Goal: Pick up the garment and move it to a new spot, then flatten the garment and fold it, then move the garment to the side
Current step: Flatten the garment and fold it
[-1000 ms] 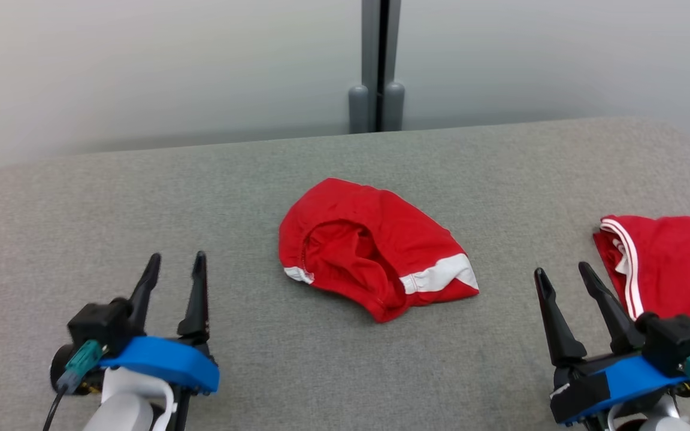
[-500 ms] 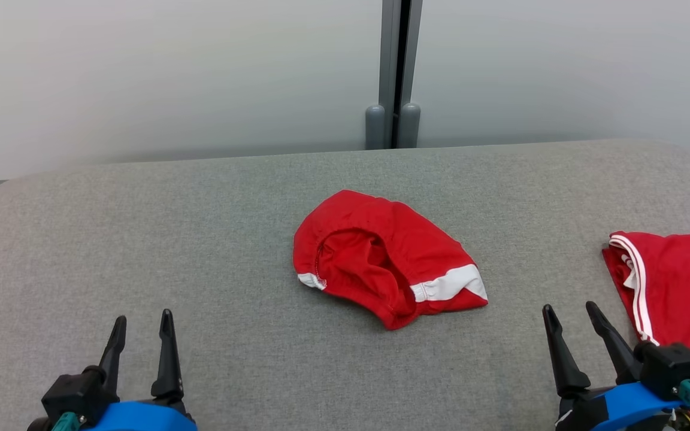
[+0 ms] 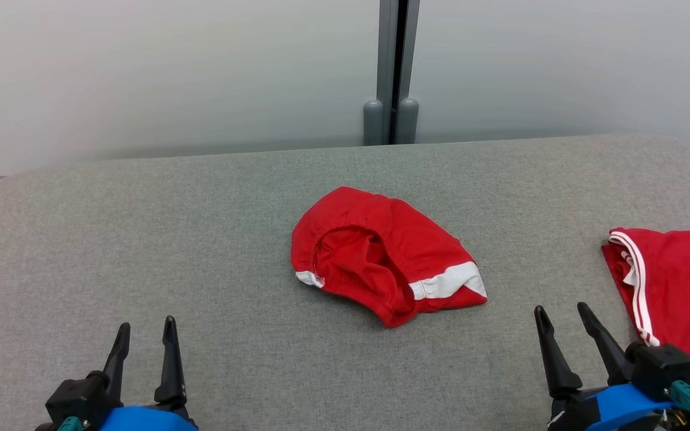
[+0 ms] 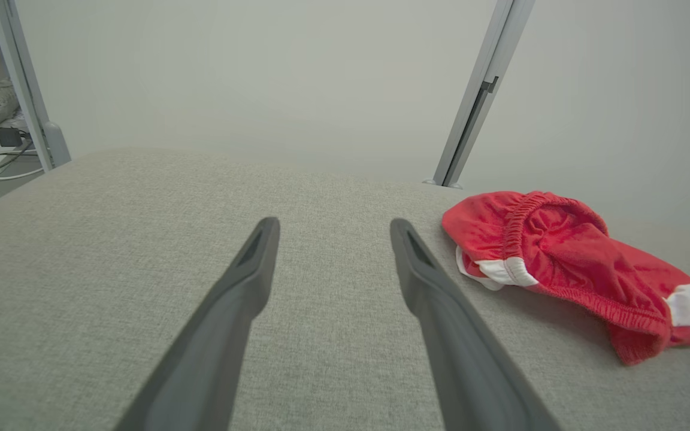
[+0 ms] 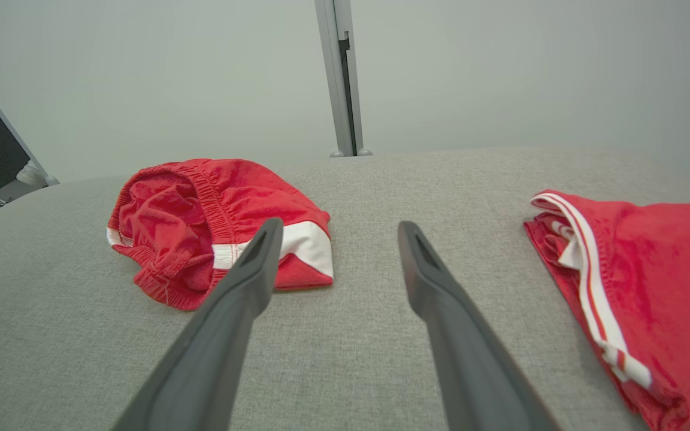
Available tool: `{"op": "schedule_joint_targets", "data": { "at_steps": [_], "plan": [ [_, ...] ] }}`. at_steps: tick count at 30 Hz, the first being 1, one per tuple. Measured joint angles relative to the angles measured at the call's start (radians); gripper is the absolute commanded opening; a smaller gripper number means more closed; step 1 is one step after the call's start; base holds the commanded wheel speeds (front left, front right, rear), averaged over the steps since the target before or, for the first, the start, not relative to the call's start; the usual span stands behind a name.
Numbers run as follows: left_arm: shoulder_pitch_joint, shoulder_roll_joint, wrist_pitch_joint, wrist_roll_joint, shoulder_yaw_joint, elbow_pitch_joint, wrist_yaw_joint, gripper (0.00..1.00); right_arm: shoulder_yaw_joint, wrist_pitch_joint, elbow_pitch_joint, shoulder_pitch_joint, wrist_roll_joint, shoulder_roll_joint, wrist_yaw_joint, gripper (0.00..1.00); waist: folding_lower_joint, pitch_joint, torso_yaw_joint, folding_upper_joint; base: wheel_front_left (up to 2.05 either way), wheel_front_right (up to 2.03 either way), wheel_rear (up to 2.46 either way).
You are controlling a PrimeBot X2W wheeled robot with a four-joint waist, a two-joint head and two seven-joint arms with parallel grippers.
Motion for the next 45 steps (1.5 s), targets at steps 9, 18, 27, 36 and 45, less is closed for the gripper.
{"op": "schedule_joint_targets", "data": {
  "at_steps": [9, 18, 27, 36, 45],
  "plan": [
    [-0.068, 0.002, 0.052, 0.021, -0.057, -0.045, -0.024, 1.00, 0.001, 0.001, -0.005, -0.005, 0.000, -0.001, 0.000, 1.00, 0.0001, 0.019, 0.002, 0.0000, 0.00, 0.00, 0.00],
    [-0.299, -0.093, 0.268, -0.003, -0.228, -0.057, -0.159, 1.00, 0.032, 0.002, -0.016, -0.049, 0.004, -0.003, 0.000, 1.00, 0.0002, 0.088, -0.042, 0.0000, 0.00, 0.00, 0.00],
    [-0.440, -0.189, 0.515, -0.074, -0.344, 0.123, -0.170, 1.00, 0.097, -0.013, 0.005, -0.116, 0.015, 0.001, 0.000, 1.00, 0.0003, 0.171, -0.140, 0.0000, 0.00, 0.00, 0.00],
    [-0.479, -0.201, 0.571, -0.109, -0.325, 0.241, -0.127, 1.00, 0.123, -0.051, 0.052, -0.144, 0.031, 0.006, 0.000, 1.00, 0.0003, 0.200, -0.208, 0.0000, 0.00, 0.00, 0.00],
    [-0.518, -0.208, 0.569, -0.129, -0.336, 0.302, -0.152, 1.00, 0.134, -0.067, 0.080, -0.148, 0.039, 0.010, 0.000, 1.00, 0.0002, 0.189, -0.228, 0.0000, 0.00, 0.00, 0.00]
  ]
}}
